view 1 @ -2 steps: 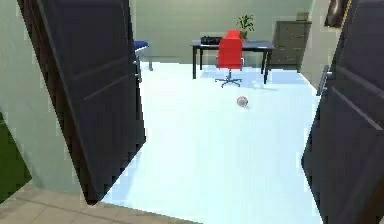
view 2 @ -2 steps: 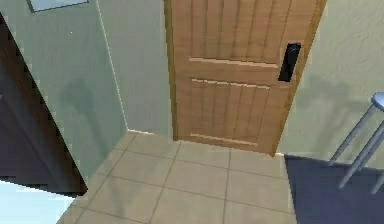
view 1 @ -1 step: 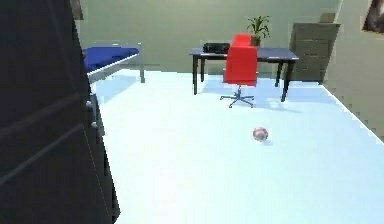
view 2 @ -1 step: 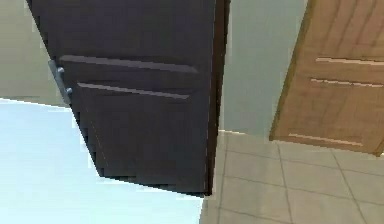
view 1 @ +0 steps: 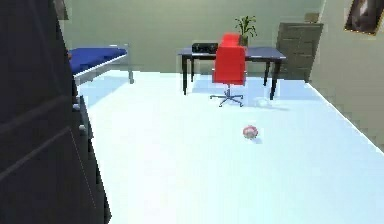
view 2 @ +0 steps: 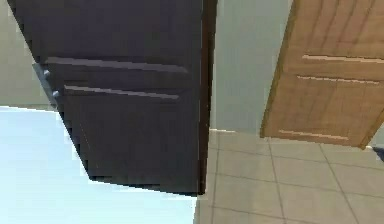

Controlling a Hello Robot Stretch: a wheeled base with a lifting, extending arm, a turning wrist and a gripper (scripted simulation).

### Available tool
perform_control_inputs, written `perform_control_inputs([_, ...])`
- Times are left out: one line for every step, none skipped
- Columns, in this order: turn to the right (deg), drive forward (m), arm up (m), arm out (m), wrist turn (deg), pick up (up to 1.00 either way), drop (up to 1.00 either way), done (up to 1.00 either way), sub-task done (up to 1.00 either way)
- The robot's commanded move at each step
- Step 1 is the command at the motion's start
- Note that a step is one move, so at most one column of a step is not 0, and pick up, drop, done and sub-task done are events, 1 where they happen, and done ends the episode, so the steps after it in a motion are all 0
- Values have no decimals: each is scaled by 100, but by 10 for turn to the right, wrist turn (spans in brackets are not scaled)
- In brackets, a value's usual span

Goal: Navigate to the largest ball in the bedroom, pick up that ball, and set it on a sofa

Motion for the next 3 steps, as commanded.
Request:
perform_control_inputs([0,100,0,0,0,0,0,0,0])
perform_control_inputs([60,0,0,0,0,0,0,0,0])
perform_control_inputs([0,10,0,0,0,0,0,0,0])
